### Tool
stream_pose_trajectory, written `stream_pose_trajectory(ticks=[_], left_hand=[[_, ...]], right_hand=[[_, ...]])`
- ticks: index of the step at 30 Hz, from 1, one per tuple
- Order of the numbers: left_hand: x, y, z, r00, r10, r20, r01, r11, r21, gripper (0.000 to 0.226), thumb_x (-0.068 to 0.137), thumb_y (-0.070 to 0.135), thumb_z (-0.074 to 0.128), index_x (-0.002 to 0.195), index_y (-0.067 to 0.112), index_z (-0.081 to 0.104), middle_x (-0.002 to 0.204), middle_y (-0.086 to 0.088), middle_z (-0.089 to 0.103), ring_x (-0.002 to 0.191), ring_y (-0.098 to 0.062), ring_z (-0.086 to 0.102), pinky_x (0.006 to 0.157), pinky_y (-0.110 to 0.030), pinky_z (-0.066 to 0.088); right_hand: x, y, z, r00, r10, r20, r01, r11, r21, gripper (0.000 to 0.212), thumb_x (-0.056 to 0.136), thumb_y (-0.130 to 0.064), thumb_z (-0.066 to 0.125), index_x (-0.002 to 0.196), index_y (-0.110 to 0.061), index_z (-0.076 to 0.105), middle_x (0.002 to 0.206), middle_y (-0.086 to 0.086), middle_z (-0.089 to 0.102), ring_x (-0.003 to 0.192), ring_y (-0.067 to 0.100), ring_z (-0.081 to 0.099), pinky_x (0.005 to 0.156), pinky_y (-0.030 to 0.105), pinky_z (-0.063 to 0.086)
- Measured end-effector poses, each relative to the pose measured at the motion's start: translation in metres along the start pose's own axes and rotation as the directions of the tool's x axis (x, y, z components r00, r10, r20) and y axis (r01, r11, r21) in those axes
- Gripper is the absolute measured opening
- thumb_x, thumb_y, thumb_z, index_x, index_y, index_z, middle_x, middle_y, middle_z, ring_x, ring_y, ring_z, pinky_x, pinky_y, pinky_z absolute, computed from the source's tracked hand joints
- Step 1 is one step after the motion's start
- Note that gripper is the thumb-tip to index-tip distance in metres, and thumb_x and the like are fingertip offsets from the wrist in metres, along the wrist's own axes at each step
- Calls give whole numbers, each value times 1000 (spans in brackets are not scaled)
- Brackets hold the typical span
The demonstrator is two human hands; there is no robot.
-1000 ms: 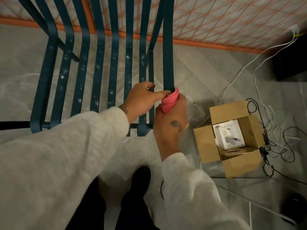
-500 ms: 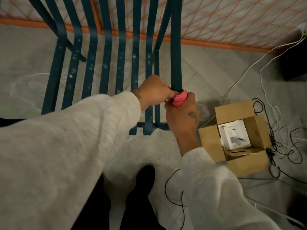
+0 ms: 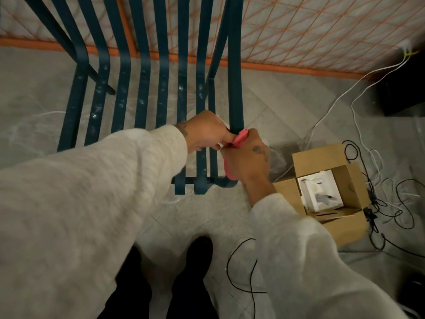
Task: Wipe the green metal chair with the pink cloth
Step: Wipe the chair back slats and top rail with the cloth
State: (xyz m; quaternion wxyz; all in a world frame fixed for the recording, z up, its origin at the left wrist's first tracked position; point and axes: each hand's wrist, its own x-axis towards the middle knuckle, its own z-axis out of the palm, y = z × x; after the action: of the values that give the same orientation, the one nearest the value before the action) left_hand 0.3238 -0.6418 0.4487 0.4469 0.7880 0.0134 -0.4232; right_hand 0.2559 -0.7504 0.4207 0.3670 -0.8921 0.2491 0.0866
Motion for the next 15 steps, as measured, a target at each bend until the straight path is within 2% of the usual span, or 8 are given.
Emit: stream_pose_trajectory(ticks=[3, 6, 8, 9, 10, 12, 14, 15], left_hand=[[-3, 2, 0, 1000, -27, 8, 27, 999, -27, 34, 81, 34, 74, 106, 15, 63, 96, 4, 68, 100, -17, 63, 83, -37, 42], [-2, 0, 2, 1000, -12, -15, 12, 1000, 0, 32, 85, 34, 71, 107, 12, 65, 101, 3, 71, 99, -16, 64, 78, -33, 48], [-1, 0, 4, 1000, 10, -26, -10, 1000, 0, 31, 87, 32, 70, 107, 9, 66, 101, 0, 72, 97, -17, 66, 74, -27, 50], [0, -1, 5, 999, 24, -32, -24, 1000, 5, 30, 87, 31, 70, 105, 8, 66, 100, -1, 72, 95, -17, 66, 77, -27, 51], [0, -1, 4, 999, 41, -36, -40, 999, 18, 28, 87, 31, 69, 102, 7, 68, 101, -3, 72, 95, -18, 67, 82, -28, 52], [-1, -1, 2, 997, 64, -30, -62, 996, 68, 28, 88, 32, 68, 98, 6, 71, 101, -5, 73, 95, -17, 66, 89, -29, 51], [-1, 0, 0, 997, 75, -20, -72, 992, 102, 32, 88, 35, 67, 100, 6, 72, 102, -4, 72, 97, -18, 66, 89, -29, 50], [0, -1, 0, 997, 73, -14, -72, 993, 91, 33, 88, 35, 68, 103, 6, 70, 103, -4, 72, 97, -18, 66, 85, -27, 50]], right_hand=[[-6, 1, 2, 999, 4, -51, -2, 999, 38, 30, 89, -31, 67, 103, -27, 41, 76, -15, 49, 66, 1, 49, 54, 17, 37], [-37, 25, 22, 991, 48, -122, -22, 978, 209, 31, 89, -22, 68, 101, -31, 40, 78, -12, 56, 67, 3, 59, 59, 21, 49], [-53, 44, 37, 990, 81, -115, -41, 949, 311, 35, 86, -19, 73, 99, -31, 44, 79, -13, 59, 67, 1, 61, 60, 19, 52], [-55, 51, 42, 991, 93, -97, -55, 939, 341, 34, 84, -18, 75, 100, -30, 47, 80, -13, 61, 68, 1, 63, 61, 21, 55], [-54, 58, 43, 993, 104, -57, -77, 930, 359, 35, 83, -16, 76, 102, -29, 50, 81, -12, 63, 69, 1, 64, 62, 22, 56], [-49, 70, 37, 986, 119, 113, -150, 933, 328, 41, 82, -10, 76, 111, -28, 52, 87, -12, 63, 73, 1, 64, 57, 15, 52], [-47, 84, 24, 946, 183, 266, -248, 939, 238, 54, 82, -2, 71, 123, -27, 47, 101, -5, 63, 83, 8, 63, 58, 16, 48], [-47, 89, 17, 927, 236, 293, -312, 917, 247, 60, 81, 2, 69, 127, -26, 42, 108, 1, 62, 85, 11, 62, 62, 22, 50]])
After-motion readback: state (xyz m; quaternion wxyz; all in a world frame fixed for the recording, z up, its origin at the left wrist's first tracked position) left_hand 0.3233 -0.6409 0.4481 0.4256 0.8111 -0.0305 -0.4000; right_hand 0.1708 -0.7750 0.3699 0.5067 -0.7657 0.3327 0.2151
